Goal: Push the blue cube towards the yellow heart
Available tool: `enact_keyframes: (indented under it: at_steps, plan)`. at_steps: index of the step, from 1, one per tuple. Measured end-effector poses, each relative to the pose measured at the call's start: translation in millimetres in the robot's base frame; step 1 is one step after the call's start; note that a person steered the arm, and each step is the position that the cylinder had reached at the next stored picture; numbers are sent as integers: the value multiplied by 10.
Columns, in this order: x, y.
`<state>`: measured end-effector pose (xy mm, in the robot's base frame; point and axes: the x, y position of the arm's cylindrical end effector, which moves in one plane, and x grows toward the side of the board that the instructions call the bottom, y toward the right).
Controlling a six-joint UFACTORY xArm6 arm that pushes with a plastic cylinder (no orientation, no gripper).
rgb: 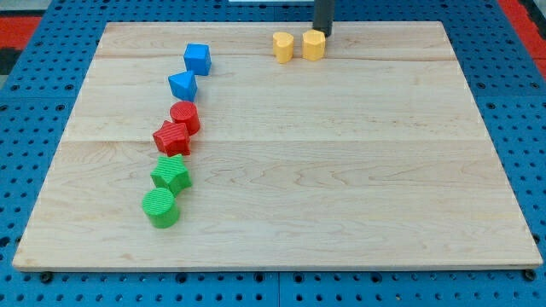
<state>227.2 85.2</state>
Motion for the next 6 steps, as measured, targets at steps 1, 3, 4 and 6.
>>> enact_keyframes:
  at_steps: [1, 3, 4, 6]
  plan:
    - [87, 114]
    - [632, 791]
    - [725, 116]
    - [737, -1046]
